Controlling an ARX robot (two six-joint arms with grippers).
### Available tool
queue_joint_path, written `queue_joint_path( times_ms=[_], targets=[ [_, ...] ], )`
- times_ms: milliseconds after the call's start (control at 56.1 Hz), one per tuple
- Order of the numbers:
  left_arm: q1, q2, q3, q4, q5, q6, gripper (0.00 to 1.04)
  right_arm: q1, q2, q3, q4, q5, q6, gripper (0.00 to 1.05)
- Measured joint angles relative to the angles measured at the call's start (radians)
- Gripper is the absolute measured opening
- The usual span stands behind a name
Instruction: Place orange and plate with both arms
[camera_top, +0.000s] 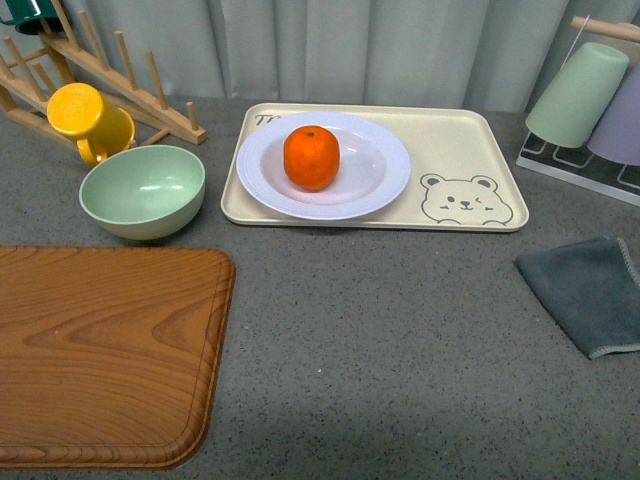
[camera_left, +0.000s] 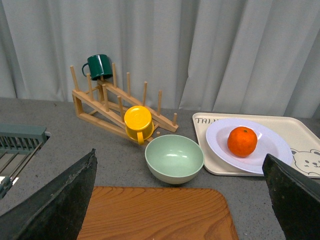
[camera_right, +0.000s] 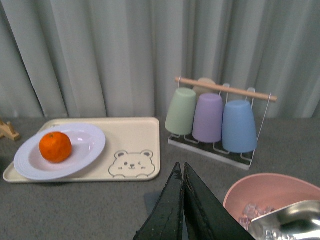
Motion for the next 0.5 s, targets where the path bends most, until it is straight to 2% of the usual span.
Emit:
queue_joint_path(
  times_ms=[71,499],
  targets=[
    [0.000,-0.001,0.000,0.000,0.000,0.000,0.98,0.000,-0.003,0.000,-0.003,0.000,-0.002,0.02],
    [0.000,-0.001,0.000,0.000,0.000,0.000,0.98,0.000,-0.004,0.000,-0.005,0.000,-0.002,0.75]
  ],
)
